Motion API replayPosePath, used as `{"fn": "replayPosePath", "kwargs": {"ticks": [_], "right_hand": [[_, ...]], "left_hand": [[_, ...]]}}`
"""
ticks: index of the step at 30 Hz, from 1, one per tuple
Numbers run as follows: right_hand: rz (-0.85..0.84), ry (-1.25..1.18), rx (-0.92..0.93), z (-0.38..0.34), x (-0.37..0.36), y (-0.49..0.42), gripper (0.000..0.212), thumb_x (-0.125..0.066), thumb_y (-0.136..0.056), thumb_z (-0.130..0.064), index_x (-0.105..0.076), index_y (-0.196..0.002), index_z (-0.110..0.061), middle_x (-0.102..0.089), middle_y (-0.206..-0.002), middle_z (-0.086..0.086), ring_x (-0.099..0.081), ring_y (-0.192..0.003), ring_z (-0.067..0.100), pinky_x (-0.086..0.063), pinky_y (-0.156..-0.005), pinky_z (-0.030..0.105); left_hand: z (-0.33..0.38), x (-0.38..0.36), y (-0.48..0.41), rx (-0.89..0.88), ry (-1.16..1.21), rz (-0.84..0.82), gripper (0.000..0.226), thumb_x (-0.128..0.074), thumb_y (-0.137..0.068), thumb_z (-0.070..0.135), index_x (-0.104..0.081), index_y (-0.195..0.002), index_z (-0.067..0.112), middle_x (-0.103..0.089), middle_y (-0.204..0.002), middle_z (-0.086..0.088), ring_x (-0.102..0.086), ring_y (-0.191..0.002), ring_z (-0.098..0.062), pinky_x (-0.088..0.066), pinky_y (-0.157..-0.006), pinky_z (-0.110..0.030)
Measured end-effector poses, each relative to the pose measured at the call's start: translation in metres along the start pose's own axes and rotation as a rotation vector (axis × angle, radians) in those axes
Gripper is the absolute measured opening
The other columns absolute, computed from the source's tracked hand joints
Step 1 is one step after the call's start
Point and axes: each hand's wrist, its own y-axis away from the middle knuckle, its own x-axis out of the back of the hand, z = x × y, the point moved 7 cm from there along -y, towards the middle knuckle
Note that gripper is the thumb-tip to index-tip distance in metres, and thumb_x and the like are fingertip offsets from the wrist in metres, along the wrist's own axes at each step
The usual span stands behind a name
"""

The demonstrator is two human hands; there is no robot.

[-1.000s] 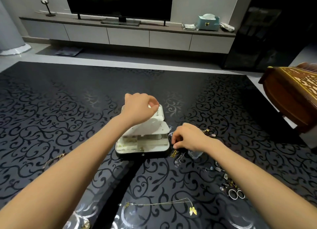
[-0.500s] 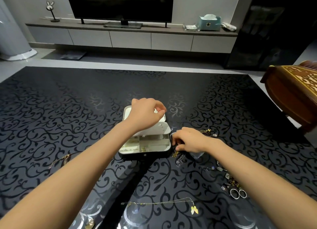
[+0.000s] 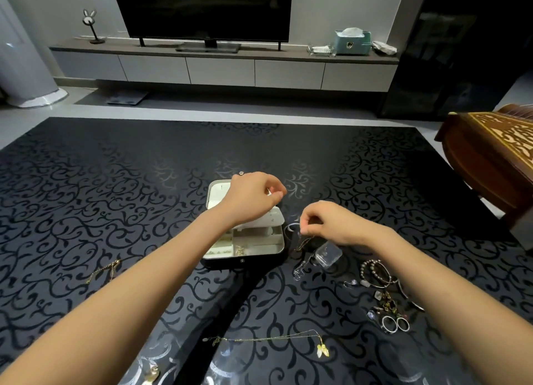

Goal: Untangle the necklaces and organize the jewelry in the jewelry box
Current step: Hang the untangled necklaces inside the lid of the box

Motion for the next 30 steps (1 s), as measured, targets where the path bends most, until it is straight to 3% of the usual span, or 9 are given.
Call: {"fn": "replayPosePath", "kwargs": {"ticks": [3, 5, 9, 12, 16, 21, 25, 27, 30], "right_hand": [[0.093, -0.062, 0.014, -0.011, 0.033, 0.012, 0.012, -0.061, -0.088, -0.016, -0.059, -0.077, -0.022, -0.061, -0.081, -0.010, -0.054, -0.072, 0.003, -0.040, -0.065, 0.011], [0.147, -0.058, 0.035, -0.019, 0.054, 0.017, 0.009, -0.061, -0.087, -0.015, -0.060, -0.079, -0.019, -0.062, -0.081, -0.006, -0.053, -0.071, 0.006, -0.042, -0.068, 0.018], [0.226, -0.052, 0.053, -0.030, 0.092, 0.027, 0.011, -0.061, -0.084, -0.011, -0.058, -0.075, -0.017, -0.062, -0.076, 0.001, -0.051, -0.066, 0.011, -0.042, -0.065, 0.026], [0.265, -0.024, 0.078, -0.041, 0.115, 0.034, 0.011, -0.065, -0.082, -0.011, -0.059, -0.075, -0.017, -0.062, -0.073, -0.001, -0.051, -0.062, 0.006, -0.041, -0.062, 0.020], [0.296, -0.048, 0.076, -0.051, 0.140, 0.040, 0.013, -0.070, -0.079, -0.011, -0.063, -0.077, -0.021, -0.064, -0.072, -0.006, -0.055, -0.062, 0.002, -0.043, -0.062, 0.013], [0.217, 0.102, 0.050, -0.070, 0.157, 0.048, 0.010, -0.061, -0.087, -0.015, -0.067, -0.089, -0.024, -0.066, -0.082, -0.009, -0.058, -0.073, 0.000, -0.042, -0.065, 0.015], [0.186, 0.255, 0.029, -0.080, 0.161, 0.050, 0.016, -0.059, -0.089, -0.026, -0.071, -0.083, -0.017, -0.064, -0.073, -0.010, -0.055, -0.064, 0.006, -0.042, -0.058, 0.020], [0.224, 0.182, 0.028, -0.087, 0.164, 0.050, 0.018, -0.059, -0.088, -0.027, -0.071, -0.081, -0.014, -0.064, -0.071, -0.005, -0.053, -0.064, 0.011, -0.043, -0.060, 0.027], [0.251, -0.127, 0.037, -0.098, 0.165, 0.047, 0.019, -0.056, -0.090, -0.020, -0.069, -0.082, -0.008, -0.065, -0.076, 0.004, -0.052, -0.069, 0.012, -0.044, -0.064, 0.026]], "left_hand": [[0.009, -0.007, 0.001, 0.007, 0.239, -0.050, 0.014, -0.062, -0.088, 0.017, -0.072, -0.096, 0.021, -0.071, -0.097, 0.003, -0.060, -0.086, -0.007, -0.047, -0.082, -0.020], [0.017, -0.012, 0.002, 0.038, 0.440, -0.092, 0.015, -0.066, -0.084, 0.007, -0.072, -0.096, 0.015, -0.071, -0.092, 0.000, -0.062, -0.080, -0.004, -0.048, -0.072, -0.010], [0.040, -0.013, -0.002, 0.024, 0.662, -0.102, 0.019, -0.069, -0.079, 0.000, -0.072, -0.095, 0.010, -0.071, -0.090, -0.007, -0.064, -0.080, -0.009, -0.052, -0.077, -0.020], [0.056, -0.011, -0.007, -0.005, 0.741, -0.099, 0.016, -0.073, -0.078, 0.005, -0.071, -0.093, 0.011, -0.071, -0.084, -0.001, -0.065, -0.078, -0.005, -0.050, -0.074, -0.014], [0.069, 0.001, -0.013, -0.040, 0.759, -0.003, 0.011, -0.075, -0.079, 0.014, -0.072, -0.089, 0.013, -0.072, -0.085, 0.000, -0.066, -0.081, -0.005, -0.051, -0.079, -0.019], [0.081, 0.029, -0.015, -0.103, 0.697, 0.076, 0.007, -0.070, -0.083, 0.014, -0.071, -0.088, 0.008, -0.071, -0.081, -0.001, -0.064, -0.073, -0.001, -0.050, -0.068, -0.012], [0.085, 0.051, -0.013, -0.152, 0.522, 0.111, 0.005, -0.068, -0.085, 0.017, -0.070, -0.088, 0.013, -0.070, -0.084, 0.000, -0.063, -0.077, -0.007, -0.052, -0.078, -0.025], [0.083, 0.061, -0.011, -0.171, 0.494, 0.130, 0.005, -0.066, -0.086, 0.017, -0.069, -0.089, 0.014, -0.070, -0.086, 0.001, -0.063, -0.080, -0.009, -0.052, -0.079, -0.025], [0.073, 0.078, -0.007, -0.183, 0.565, 0.186, 0.004, -0.066, -0.086, 0.013, -0.067, -0.090, 0.013, -0.069, -0.089, 0.000, -0.061, -0.080, -0.005, -0.049, -0.077, -0.017]]}}
